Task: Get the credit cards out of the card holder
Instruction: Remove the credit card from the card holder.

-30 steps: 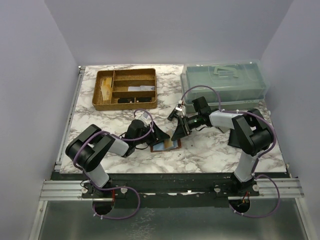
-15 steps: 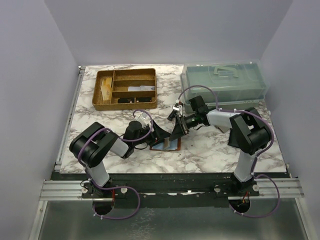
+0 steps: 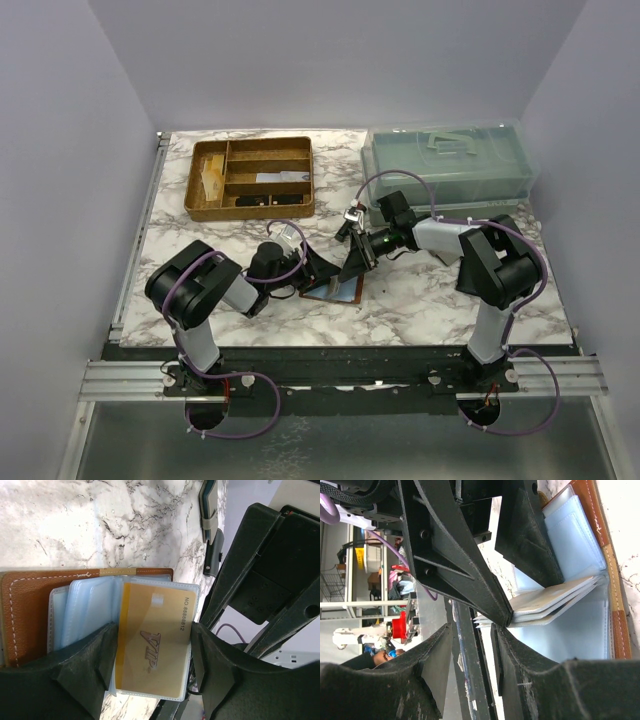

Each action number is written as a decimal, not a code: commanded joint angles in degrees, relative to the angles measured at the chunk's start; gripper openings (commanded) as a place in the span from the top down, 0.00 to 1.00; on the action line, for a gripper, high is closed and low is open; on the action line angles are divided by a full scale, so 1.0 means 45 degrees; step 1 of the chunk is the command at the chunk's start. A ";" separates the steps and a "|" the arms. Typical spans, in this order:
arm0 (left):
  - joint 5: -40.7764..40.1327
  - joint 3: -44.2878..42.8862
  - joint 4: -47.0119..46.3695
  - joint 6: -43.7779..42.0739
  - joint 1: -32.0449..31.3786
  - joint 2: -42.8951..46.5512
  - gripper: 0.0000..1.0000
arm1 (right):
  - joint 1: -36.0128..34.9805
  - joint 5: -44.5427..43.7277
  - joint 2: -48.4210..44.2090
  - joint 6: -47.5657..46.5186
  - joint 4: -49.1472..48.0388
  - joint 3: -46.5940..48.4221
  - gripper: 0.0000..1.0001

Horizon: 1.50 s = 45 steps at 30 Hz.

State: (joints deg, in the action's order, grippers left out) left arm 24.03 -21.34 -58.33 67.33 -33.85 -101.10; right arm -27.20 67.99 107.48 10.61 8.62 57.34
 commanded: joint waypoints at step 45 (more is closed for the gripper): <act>0.0324 0.0158 0.1643 -0.0265 0.0254 -0.0838 0.38 | -0.0653 -0.1191 -0.0281 -0.1814 0.0671 0.0636 0.59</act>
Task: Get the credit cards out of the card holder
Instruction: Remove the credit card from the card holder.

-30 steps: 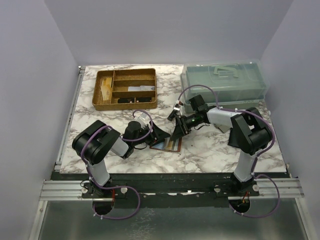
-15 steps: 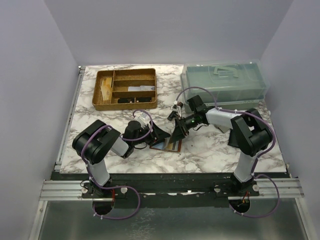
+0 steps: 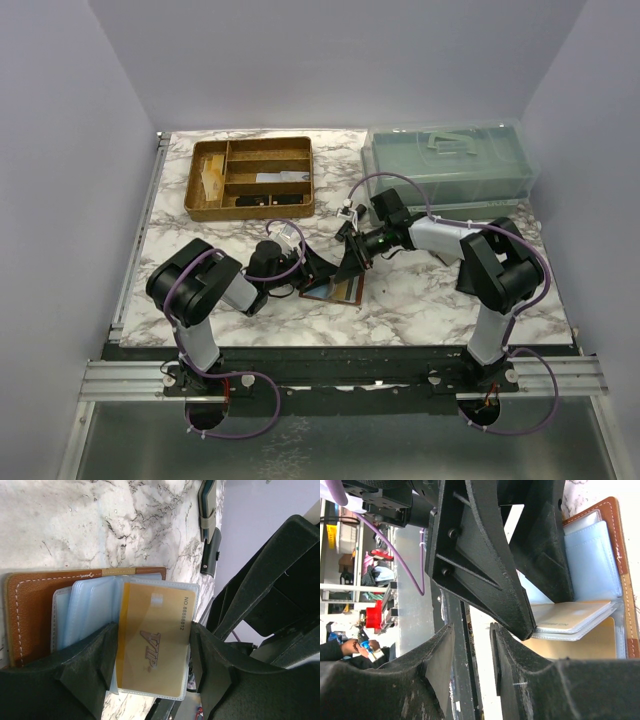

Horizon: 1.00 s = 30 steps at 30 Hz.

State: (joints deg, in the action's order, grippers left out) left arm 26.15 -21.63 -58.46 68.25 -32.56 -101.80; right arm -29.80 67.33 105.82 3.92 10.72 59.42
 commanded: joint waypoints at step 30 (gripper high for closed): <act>0.0126 0.0022 0.1252 0.0012 -0.0075 -0.0594 0.38 | -0.0040 -0.3900 -0.0515 0.0424 0.0061 -0.0595 0.29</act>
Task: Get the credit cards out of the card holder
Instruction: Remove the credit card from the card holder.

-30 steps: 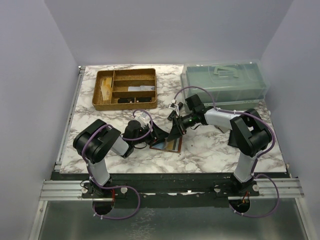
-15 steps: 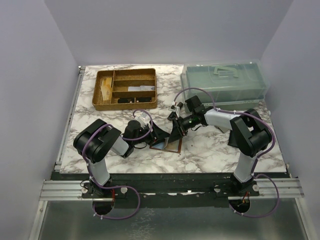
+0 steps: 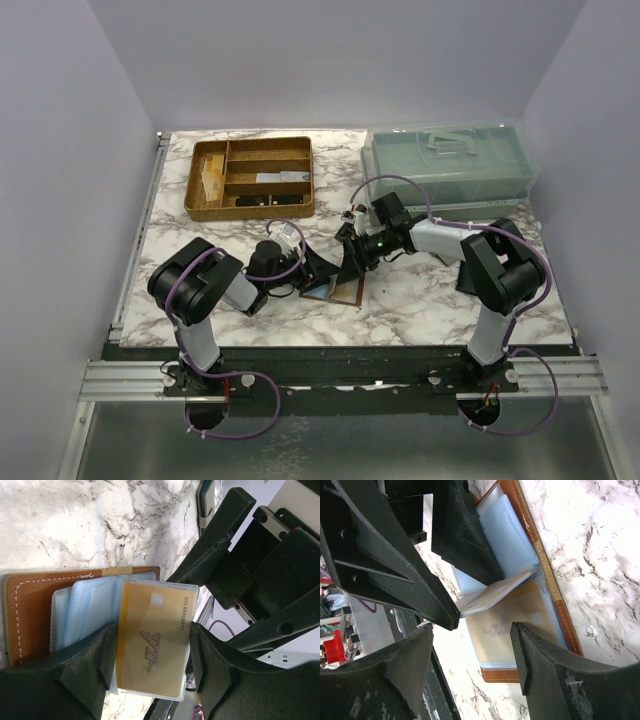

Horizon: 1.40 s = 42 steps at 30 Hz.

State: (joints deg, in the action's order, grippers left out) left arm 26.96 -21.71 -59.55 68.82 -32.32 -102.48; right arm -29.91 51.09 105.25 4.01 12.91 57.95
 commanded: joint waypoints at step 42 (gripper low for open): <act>-0.1588 -0.0273 0.0963 0.0015 -0.0143 0.0977 0.28 | 0.0305 -0.0805 -0.0060 0.1607 -0.0161 -0.0480 0.89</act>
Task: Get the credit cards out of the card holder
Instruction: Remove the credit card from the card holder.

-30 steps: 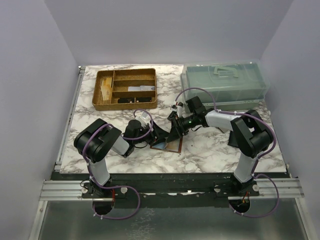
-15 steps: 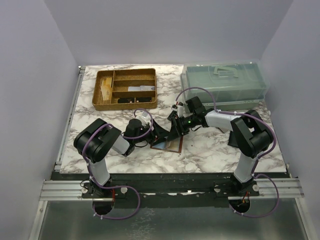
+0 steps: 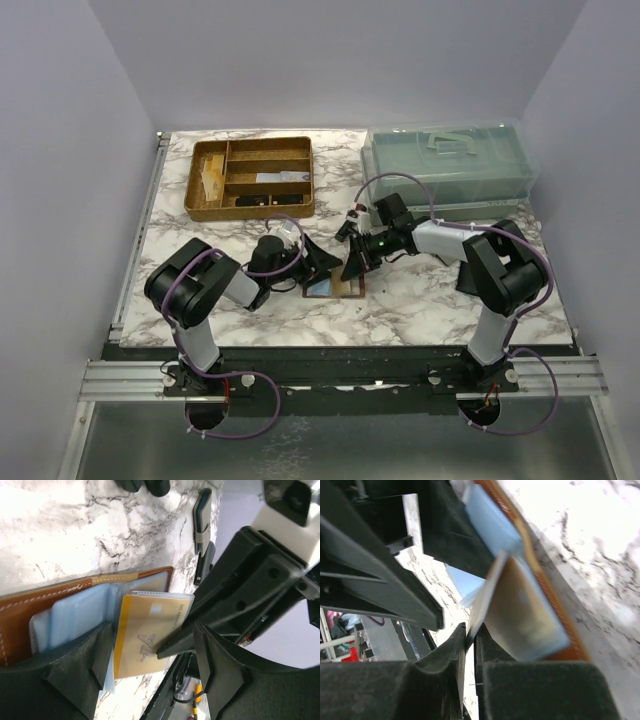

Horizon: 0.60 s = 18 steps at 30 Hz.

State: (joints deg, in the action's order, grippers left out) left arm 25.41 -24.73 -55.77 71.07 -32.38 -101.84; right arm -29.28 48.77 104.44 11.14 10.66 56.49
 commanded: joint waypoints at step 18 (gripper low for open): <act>-0.1422 0.1753 0.0186 -0.0965 -0.1520 0.7665 0.26 | 0.1277 0.5134 -0.1591 -0.2694 0.0263 -0.0378 1.00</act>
State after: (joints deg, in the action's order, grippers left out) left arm 17.21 -14.63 -54.19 67.55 -34.70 -68.73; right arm -23.79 63.11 100.07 3.03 11.66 55.07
